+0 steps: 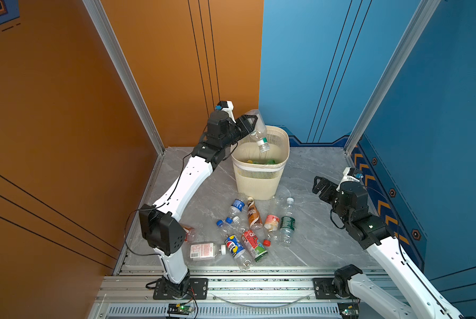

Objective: Put the plastic bottles in the bin
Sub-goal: 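Lift the clear bottle with the left gripper and carry it over the wastebasket, then open the left gripper to drop the bottle and withdraw it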

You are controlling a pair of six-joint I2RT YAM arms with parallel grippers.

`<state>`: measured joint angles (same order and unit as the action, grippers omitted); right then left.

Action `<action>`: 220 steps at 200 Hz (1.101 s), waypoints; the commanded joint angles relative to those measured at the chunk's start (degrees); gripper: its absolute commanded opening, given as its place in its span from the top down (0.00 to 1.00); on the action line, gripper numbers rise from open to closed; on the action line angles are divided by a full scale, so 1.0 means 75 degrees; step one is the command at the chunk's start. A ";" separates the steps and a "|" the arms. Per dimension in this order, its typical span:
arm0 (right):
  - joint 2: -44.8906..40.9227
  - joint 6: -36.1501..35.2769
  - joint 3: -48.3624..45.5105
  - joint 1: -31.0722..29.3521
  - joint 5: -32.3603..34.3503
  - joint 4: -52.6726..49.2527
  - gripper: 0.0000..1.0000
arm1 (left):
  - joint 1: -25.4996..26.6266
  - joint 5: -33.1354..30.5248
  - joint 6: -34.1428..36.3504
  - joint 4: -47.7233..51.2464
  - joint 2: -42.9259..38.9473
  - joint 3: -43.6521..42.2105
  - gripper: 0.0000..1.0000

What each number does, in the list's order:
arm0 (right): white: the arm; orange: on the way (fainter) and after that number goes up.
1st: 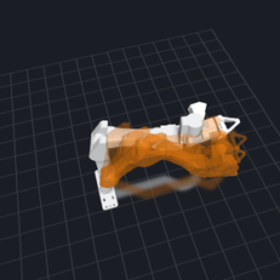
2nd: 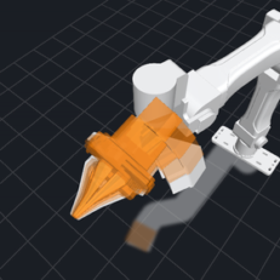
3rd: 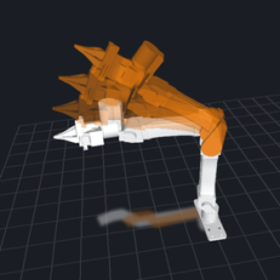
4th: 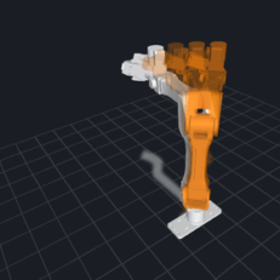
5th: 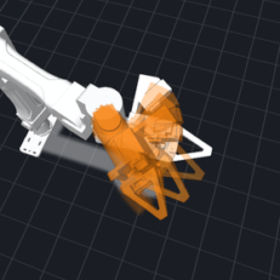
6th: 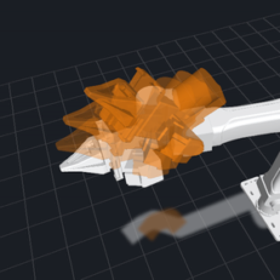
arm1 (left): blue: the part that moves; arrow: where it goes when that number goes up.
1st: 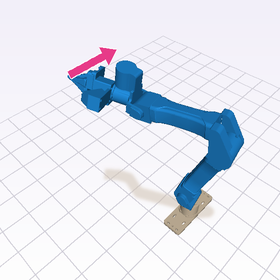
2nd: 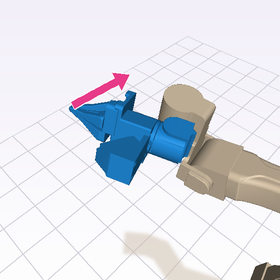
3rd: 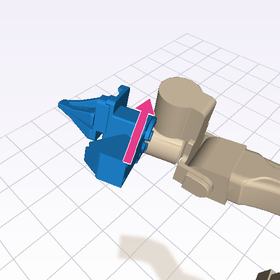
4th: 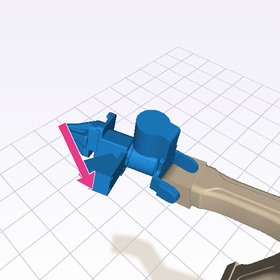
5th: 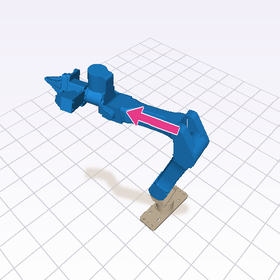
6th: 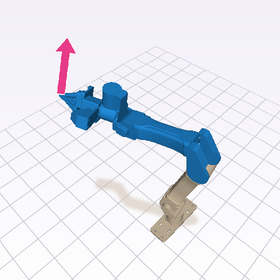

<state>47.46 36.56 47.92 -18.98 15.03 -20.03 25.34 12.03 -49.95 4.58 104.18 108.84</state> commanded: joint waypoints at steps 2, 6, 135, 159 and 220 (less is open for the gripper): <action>-0.0166 0.0142 -0.0108 0.0080 -0.0032 -0.0264 0.00 | 0.0030 0.0010 0.0143 0.0190 0.0480 0.0586 0.64; -0.0179 0.0142 -0.0117 0.0071 -0.0024 -0.0268 0.00 | 0.0051 -0.0007 0.0156 0.0228 0.0543 0.0662 0.64; 0.0152 0.0268 -0.0187 0.0164 -0.0382 -0.0086 0.00 | 0.0105 -0.0144 0.0535 0.0197 -0.0186 -0.0124 0.02; 0.0152 0.0299 -0.0213 0.0148 -0.0441 -0.0129 0.01 | 0.0025 -0.0324 0.0916 0.0092 -0.0883 -0.0578 0.02; 0.0187 0.0651 -0.0554 -0.0021 -0.0769 -0.0432 0.01 | 0.0066 -0.2571 0.2727 -0.0090 -0.4145 -0.4344 0.02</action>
<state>48.56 39.27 45.74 -18.09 11.07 -20.64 25.78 3.81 -37.71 3.70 82.24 89.01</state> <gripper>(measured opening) 0.995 0.976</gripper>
